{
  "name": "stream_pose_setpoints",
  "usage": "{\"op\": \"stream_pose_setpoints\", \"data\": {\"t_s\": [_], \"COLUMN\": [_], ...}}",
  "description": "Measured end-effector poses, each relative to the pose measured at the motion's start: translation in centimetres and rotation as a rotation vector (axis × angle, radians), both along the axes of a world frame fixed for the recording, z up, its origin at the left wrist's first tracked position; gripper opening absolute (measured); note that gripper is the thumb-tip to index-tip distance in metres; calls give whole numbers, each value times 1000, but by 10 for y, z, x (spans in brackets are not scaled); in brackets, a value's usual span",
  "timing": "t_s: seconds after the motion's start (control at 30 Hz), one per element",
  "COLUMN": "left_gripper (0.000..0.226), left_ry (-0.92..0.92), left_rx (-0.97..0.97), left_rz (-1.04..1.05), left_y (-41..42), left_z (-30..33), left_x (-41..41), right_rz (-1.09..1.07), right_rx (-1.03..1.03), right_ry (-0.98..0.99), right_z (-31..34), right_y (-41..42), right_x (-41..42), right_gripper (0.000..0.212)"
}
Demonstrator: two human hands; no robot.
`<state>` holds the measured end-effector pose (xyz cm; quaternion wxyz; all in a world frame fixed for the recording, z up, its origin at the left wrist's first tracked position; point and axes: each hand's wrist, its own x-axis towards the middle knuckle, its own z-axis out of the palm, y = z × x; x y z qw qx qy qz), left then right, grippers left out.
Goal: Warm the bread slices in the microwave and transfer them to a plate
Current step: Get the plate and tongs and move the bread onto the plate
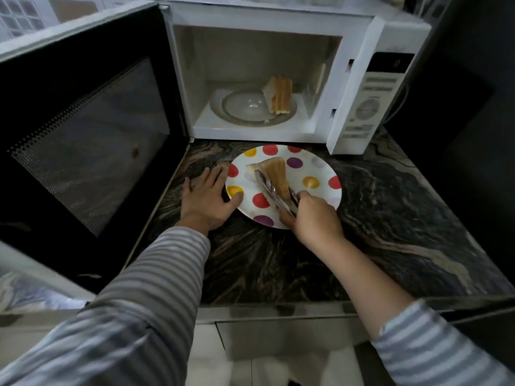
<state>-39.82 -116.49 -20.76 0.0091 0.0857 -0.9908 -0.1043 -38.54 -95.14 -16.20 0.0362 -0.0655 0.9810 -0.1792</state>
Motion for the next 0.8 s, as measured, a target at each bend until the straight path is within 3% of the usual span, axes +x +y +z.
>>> {"op": "stream_pose_setpoints", "data": {"t_s": [0.2,0.4,0.5,0.8], "left_gripper": [76,75,78,89], "left_ry": [17,27,24,8], "left_rx": [1,4,12,47], "left_rz": [-4,-13,-16,-12], "left_y": [-2,-2,-2,-3], "left_z": [-3,-4,-4,-6], "left_x": [-2,-1,0,0], "right_rz": [-44,-23,-24,-38], "right_rx": [-7,-89,-176,-244], "right_ry": [1,-33,-39,89], "right_z": [-2,7,23,92], "right_y": [-3,11,20,-1], "right_x": [5,14,12,-78], "right_gripper": [41,64,63,61]}}
